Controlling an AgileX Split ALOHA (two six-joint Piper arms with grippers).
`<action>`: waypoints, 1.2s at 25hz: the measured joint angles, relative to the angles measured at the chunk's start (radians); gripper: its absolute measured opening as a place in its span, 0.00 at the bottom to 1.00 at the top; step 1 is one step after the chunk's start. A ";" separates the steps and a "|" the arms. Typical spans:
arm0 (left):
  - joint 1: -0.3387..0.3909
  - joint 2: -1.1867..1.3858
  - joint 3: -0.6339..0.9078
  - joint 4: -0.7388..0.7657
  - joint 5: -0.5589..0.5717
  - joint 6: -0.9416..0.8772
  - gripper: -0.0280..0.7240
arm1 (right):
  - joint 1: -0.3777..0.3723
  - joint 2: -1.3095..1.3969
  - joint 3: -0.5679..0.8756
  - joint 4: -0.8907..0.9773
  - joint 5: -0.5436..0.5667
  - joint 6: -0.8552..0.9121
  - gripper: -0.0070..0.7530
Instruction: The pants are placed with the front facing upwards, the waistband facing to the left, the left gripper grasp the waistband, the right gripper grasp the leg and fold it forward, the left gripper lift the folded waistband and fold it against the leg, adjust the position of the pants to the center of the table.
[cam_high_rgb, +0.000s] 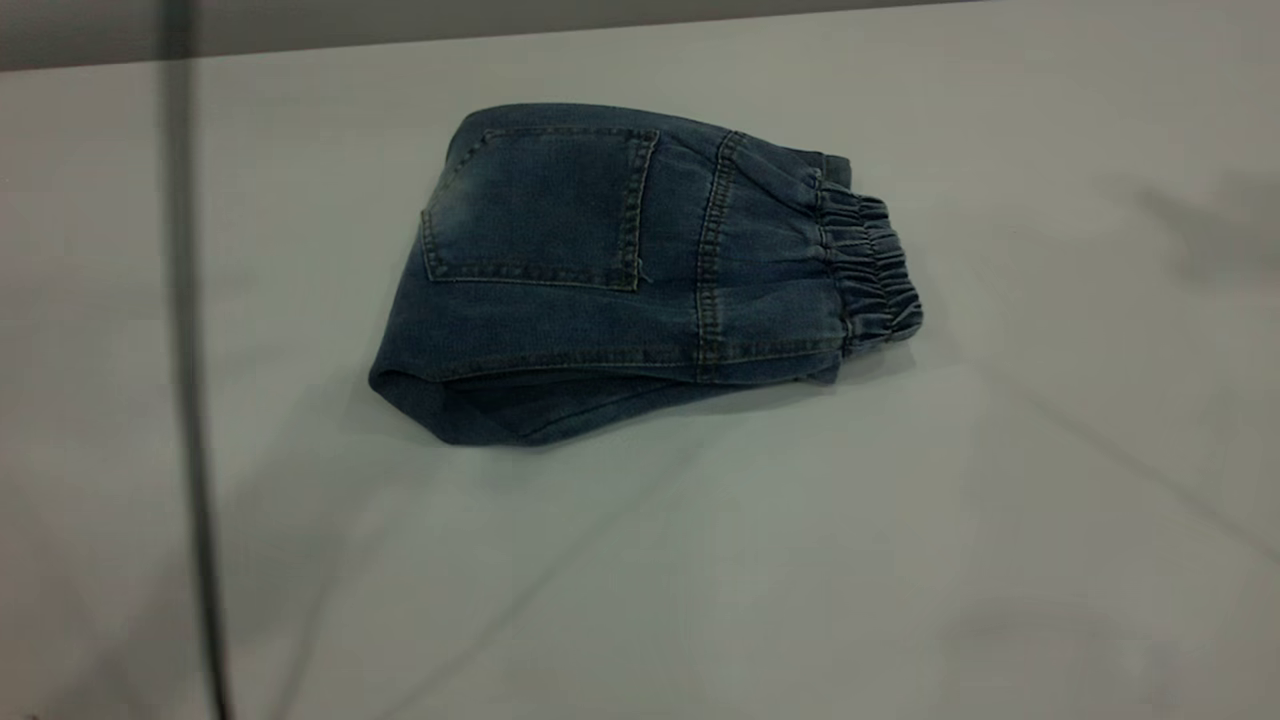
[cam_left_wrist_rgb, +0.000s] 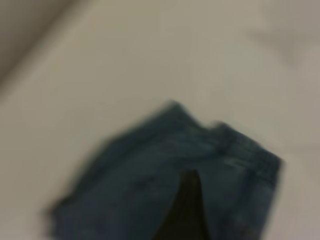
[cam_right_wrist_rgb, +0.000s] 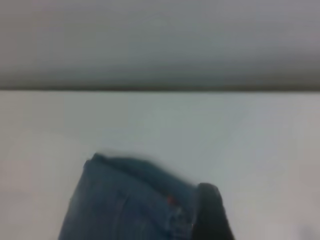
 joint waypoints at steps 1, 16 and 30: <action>0.022 -0.046 0.000 0.027 -0.001 -0.020 0.82 | 0.009 0.010 0.023 0.019 -0.013 -0.001 0.55; 0.216 -0.424 0.000 0.077 -0.008 -0.162 0.82 | 0.466 0.283 0.299 0.051 -0.383 -0.117 0.50; 0.215 -0.422 0.001 0.061 -0.001 -0.247 0.82 | 0.658 0.503 0.299 -0.047 -0.445 -0.063 0.50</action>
